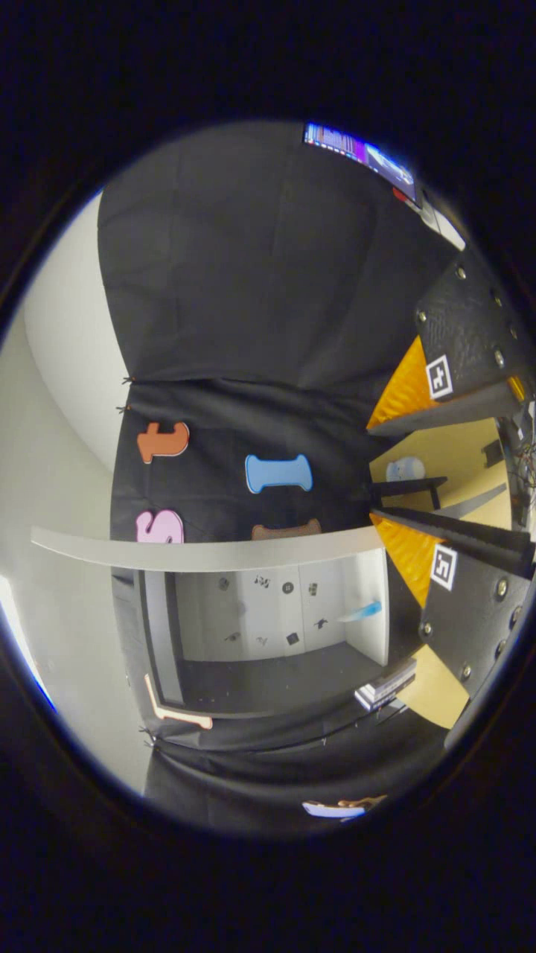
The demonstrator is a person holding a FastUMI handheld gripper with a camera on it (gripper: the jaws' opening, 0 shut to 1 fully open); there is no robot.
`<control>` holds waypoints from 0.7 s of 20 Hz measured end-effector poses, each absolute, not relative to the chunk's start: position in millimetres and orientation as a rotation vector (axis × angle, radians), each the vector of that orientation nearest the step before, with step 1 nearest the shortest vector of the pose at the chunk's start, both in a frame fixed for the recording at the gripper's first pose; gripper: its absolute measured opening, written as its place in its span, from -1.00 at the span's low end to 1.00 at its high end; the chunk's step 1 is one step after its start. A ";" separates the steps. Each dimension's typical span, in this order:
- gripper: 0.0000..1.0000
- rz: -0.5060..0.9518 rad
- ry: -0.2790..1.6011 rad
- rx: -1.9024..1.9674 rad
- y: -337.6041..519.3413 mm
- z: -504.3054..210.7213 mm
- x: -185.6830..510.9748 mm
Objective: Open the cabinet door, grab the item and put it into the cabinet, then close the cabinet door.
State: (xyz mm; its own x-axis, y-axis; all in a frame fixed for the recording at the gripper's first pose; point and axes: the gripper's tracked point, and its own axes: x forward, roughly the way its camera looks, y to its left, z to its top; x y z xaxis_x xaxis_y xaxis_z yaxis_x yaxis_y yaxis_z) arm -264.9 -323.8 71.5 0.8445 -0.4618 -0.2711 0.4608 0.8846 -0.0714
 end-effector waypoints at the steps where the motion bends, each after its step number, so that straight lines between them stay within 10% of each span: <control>1: 0.13 -0.474 0.284 -0.009 -322.5 69.3 -262.6; 14: 0.13 -0.116 0.303 0.116 -220.3 57.0 -230.3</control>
State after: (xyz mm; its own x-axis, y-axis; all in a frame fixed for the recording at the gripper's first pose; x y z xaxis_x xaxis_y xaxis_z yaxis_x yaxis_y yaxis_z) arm -230.3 -220.3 57.0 0.9479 -0.0961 -0.3038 0.1310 0.9867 0.0966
